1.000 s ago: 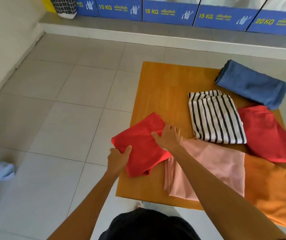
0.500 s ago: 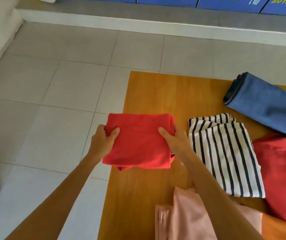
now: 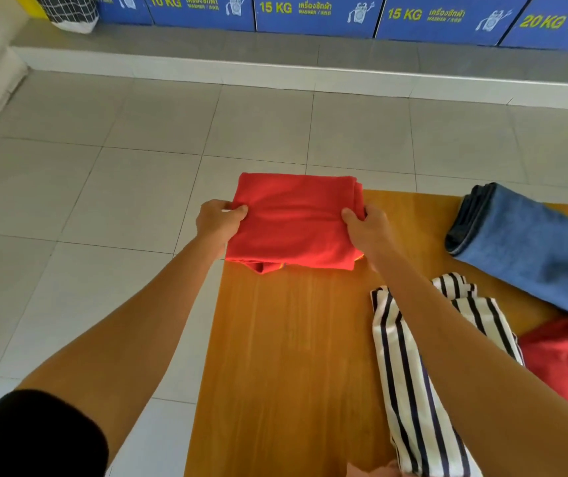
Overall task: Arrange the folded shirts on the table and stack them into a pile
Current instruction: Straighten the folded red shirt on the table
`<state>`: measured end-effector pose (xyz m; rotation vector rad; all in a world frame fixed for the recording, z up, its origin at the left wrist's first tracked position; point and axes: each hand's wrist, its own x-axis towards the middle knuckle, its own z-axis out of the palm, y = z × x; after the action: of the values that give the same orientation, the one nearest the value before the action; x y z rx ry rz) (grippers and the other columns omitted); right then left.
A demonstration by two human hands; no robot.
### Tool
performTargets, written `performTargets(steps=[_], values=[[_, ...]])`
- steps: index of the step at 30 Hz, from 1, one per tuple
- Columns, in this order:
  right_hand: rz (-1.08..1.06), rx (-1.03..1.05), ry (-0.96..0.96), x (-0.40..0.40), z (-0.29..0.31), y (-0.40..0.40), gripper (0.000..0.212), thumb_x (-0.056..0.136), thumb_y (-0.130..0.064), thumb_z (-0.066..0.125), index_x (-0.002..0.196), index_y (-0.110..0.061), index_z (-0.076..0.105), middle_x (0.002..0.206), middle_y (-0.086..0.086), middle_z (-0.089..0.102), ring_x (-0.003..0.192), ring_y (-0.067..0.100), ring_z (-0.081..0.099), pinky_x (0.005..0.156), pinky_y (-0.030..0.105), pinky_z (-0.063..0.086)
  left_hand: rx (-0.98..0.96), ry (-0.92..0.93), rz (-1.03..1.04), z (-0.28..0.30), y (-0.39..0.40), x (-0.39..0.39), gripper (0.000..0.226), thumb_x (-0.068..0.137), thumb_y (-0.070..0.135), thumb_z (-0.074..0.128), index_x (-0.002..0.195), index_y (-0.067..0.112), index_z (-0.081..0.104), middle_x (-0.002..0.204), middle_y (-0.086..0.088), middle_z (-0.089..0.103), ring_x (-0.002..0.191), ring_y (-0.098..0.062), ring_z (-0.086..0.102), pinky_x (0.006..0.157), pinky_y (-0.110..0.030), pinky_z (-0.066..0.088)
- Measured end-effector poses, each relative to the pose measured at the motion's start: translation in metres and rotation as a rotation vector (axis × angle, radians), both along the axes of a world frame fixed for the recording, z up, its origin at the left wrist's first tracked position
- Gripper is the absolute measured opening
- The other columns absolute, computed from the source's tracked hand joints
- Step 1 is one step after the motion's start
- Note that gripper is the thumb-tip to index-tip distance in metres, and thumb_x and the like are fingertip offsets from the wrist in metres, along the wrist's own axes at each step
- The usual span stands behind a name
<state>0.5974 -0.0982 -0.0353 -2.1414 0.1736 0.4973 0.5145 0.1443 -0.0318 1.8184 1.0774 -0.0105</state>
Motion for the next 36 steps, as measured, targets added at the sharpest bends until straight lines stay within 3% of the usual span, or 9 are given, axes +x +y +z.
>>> performTargets(steps=[5, 9, 12, 14, 17, 23, 28, 32, 36], values=[[0.022, -0.042, -0.08, -0.003, -0.012, 0.0, 0.033, 0.098, -0.039, 0.057, 0.114, -0.011, 0.059, 0.098, 0.006, 0.067, 0.082, 0.023, 0.064, 0.065, 0.033, 0.051, 0.057, -0.017, 0.075, -0.005, -0.005, -0.002, 0.039, 0.084, 0.033, 0.071, 0.117, 0.013, 0.062, 0.118, -0.007, 0.065, 0.104, -0.027, 0.064, 0.091, -0.043, 0.053], [0.024, -0.033, -0.097, -0.012, -0.004, -0.003, 0.037, 0.099, -0.038, 0.056, 0.124, -0.01, 0.058, 0.105, 0.005, 0.067, 0.09, 0.024, 0.066, 0.072, 0.033, 0.054, 0.168, -0.05, 0.02, 0.005, -0.029, -0.013, 0.041, 0.09, 0.028, 0.06, 0.126, 0.011, 0.049, 0.11, -0.002, 0.055, 0.091, -0.019, 0.054, 0.065, -0.021, 0.042], [0.014, -0.011, -0.116, -0.033, 0.013, -0.014, 0.048, 0.1, -0.035, 0.056, 0.14, -0.011, 0.048, 0.109, -0.002, 0.06, 0.079, 0.005, 0.058, 0.064, 0.018, 0.048, 0.203, -0.083, -0.03, 0.014, -0.04, -0.032, 0.051, 0.088, 0.026, 0.059, 0.133, 0.011, 0.041, 0.12, -0.005, 0.053, 0.095, -0.017, 0.053, 0.06, -0.018, 0.039], [0.036, -0.055, -0.143, -0.056, 0.027, -0.026, 0.051, 0.098, -0.036, 0.057, 0.142, -0.013, 0.046, 0.115, -0.001, 0.059, 0.089, 0.006, 0.06, 0.07, 0.022, 0.052, 0.248, -0.11, -0.029, 0.022, -0.046, -0.053, 0.052, 0.088, 0.022, 0.059, 0.135, 0.011, 0.041, 0.13, -0.009, 0.048, 0.102, -0.015, 0.049, 0.064, -0.016, 0.039], [0.05, -0.152, -0.164, -0.105, 0.045, -0.047, 0.048, 0.093, -0.039, 0.056, 0.133, -0.013, 0.056, 0.125, 0.007, 0.063, 0.118, 0.026, 0.055, 0.098, 0.047, 0.049, 0.26, -0.144, -0.075, 0.034, -0.071, -0.093, 0.048, 0.088, 0.019, 0.059, 0.133, 0.014, 0.044, 0.136, -0.009, 0.044, 0.107, -0.013, 0.046, 0.076, -0.02, 0.04], [0.003, -0.153, -0.121, -0.237, 0.055, -0.091, 0.05, 0.094, -0.042, 0.062, 0.139, -0.02, 0.054, 0.144, 0.0, 0.054, 0.136, 0.02, 0.043, 0.1, 0.029, 0.037, 0.133, -0.13, -0.229, 0.039, -0.14, -0.192, 0.041, 0.088, 0.018, 0.059, 0.128, 0.018, 0.05, 0.135, -0.004, 0.05, 0.118, -0.015, 0.051, 0.095, -0.034, 0.049], [0.003, -0.223, -0.227, -0.334, 0.058, -0.127, 0.034, 0.092, -0.033, 0.065, 0.121, -0.016, 0.062, 0.126, 0.003, 0.061, 0.118, 0.02, 0.051, 0.098, 0.042, 0.049, -0.045, -0.058, -0.42, 0.047, -0.196, -0.264, 0.037, 0.092, 0.025, 0.06, 0.128, 0.022, 0.051, 0.131, 0.004, 0.056, 0.12, -0.012, 0.055, 0.09, -0.025, 0.044], [-0.062, -0.309, -0.217, -0.395, 0.057, -0.161, 0.034, 0.091, -0.036, 0.066, 0.121, -0.02, 0.062, 0.13, 0.002, 0.059, 0.124, 0.023, 0.05, 0.098, 0.026, 0.037, -0.096, 0.028, -0.566, 0.048, -0.227, -0.313, 0.044, 0.092, 0.029, 0.057, 0.133, 0.019, 0.049, 0.135, 0.001, 0.054, 0.119, -0.014, 0.054, 0.089, -0.026, 0.043], [-0.282, -0.457, -0.165, -0.437, 0.048, -0.202, 0.041, 0.092, -0.038, 0.065, 0.126, -0.017, 0.061, 0.138, 0.005, 0.058, 0.131, 0.028, 0.046, 0.109, 0.036, 0.031, -0.066, 0.121, -0.633, 0.036, -0.245, -0.346, 0.057, 0.089, 0.04, 0.059, 0.137, 0.013, 0.045, 0.133, -0.006, 0.055, 0.114, -0.021, 0.057, 0.092, -0.036, 0.05]])
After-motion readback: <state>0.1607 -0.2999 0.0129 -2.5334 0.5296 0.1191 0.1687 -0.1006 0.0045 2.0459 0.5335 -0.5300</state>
